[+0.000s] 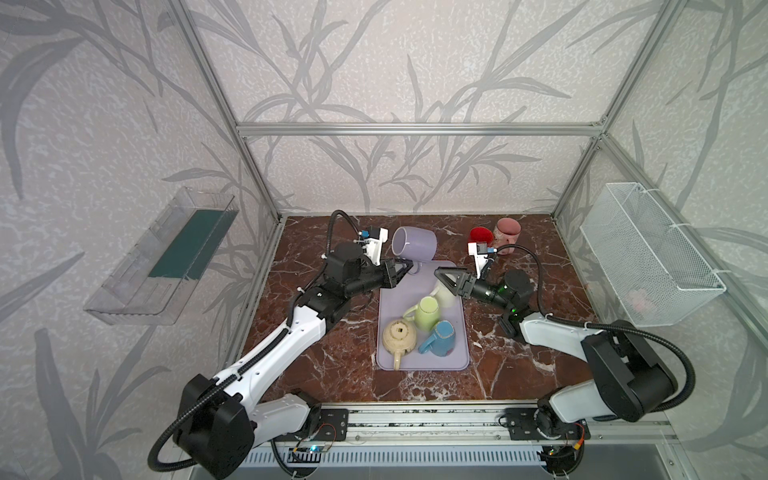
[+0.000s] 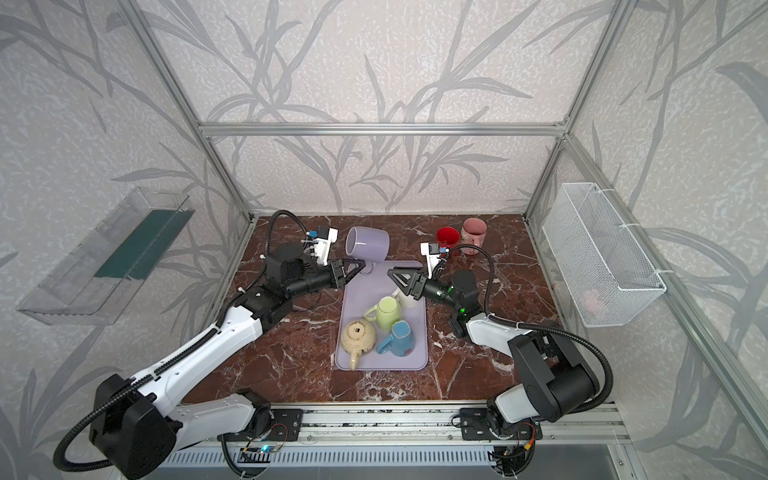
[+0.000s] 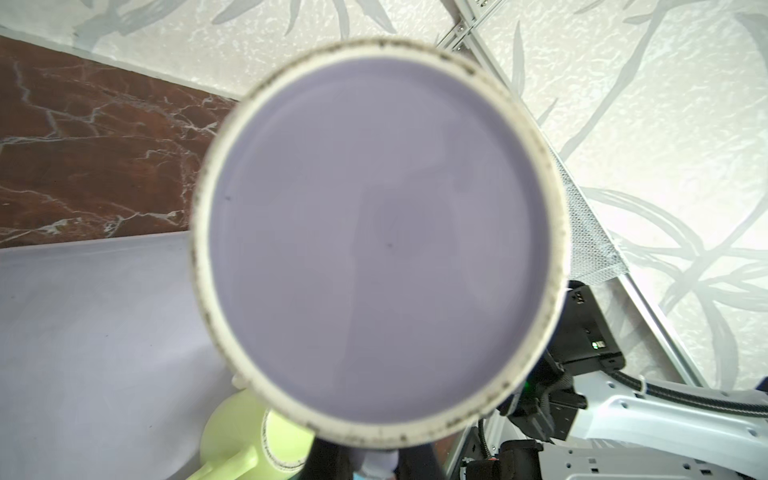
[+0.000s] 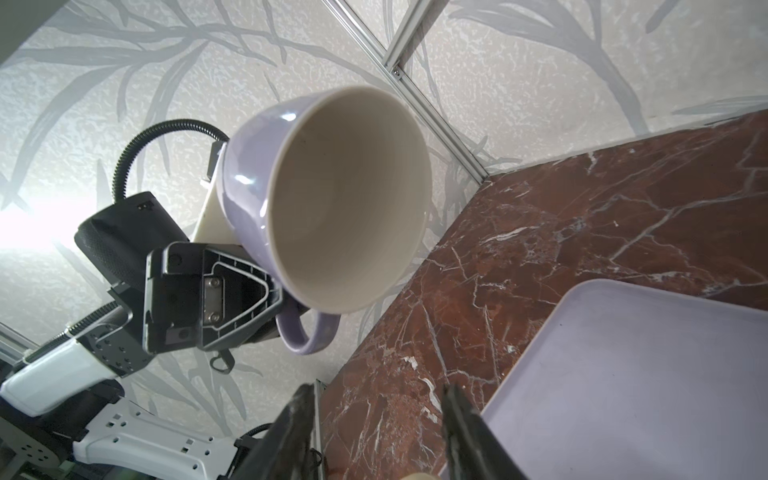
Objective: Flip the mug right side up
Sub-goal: 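Grasp the lavender mug's open end with the right gripper beside the left gripper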
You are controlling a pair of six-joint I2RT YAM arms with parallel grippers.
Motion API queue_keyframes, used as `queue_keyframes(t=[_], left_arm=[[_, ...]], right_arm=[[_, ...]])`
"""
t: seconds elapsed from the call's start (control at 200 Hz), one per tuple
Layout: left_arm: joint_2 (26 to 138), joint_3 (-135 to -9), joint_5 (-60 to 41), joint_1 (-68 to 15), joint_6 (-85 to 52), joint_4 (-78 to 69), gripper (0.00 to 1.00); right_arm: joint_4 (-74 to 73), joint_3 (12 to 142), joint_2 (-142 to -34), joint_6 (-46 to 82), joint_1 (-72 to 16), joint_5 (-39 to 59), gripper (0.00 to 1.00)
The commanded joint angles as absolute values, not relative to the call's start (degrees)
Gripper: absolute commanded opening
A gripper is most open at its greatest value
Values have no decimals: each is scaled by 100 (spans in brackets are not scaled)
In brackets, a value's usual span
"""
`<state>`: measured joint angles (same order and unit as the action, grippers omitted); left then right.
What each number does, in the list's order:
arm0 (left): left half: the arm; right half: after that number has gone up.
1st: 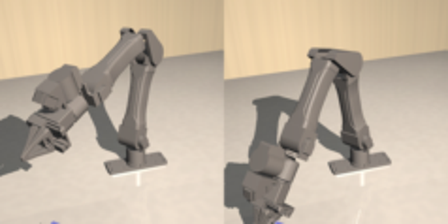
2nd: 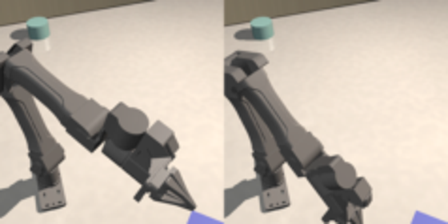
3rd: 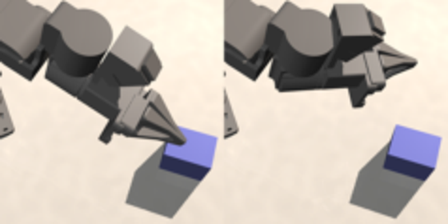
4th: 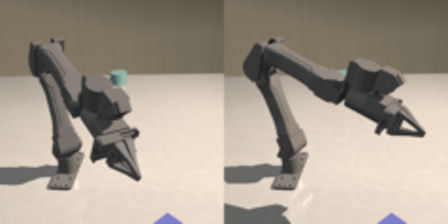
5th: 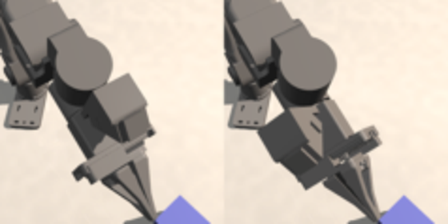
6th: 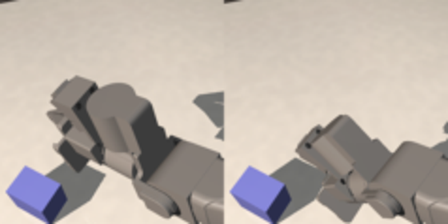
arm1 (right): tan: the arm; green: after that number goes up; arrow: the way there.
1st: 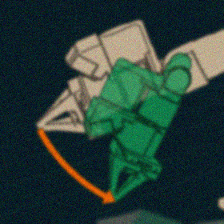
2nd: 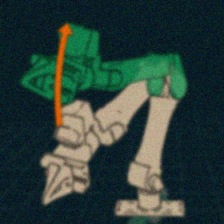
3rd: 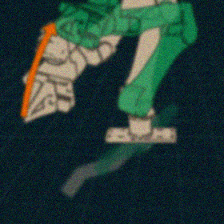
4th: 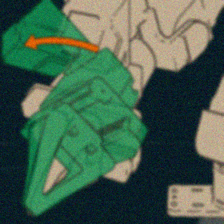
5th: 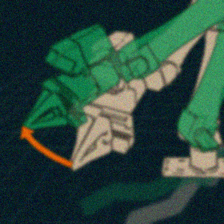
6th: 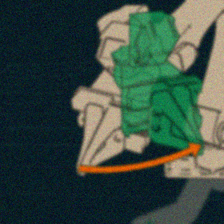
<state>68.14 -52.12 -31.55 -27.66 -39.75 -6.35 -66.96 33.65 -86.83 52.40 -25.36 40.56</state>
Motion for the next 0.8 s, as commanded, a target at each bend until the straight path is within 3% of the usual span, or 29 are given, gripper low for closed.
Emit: queue_keyframes(t=[0.0,0.57,0.795], left_arm=[[6704,-5299,-3457,-2739,-4252,-1824,0],[7257,-5289,-3650,-2737,-4447,-2496,0],[7510,-5328,-3746,-2742,-4651,-2862,0]], right_arm=[[-7877,3644,-9078,6040,-2514,4321,50],[-8060,4276,-9567,6255,-2623,4579,50],[-8060,4525,-9670,6376,-2627,4584,43]])
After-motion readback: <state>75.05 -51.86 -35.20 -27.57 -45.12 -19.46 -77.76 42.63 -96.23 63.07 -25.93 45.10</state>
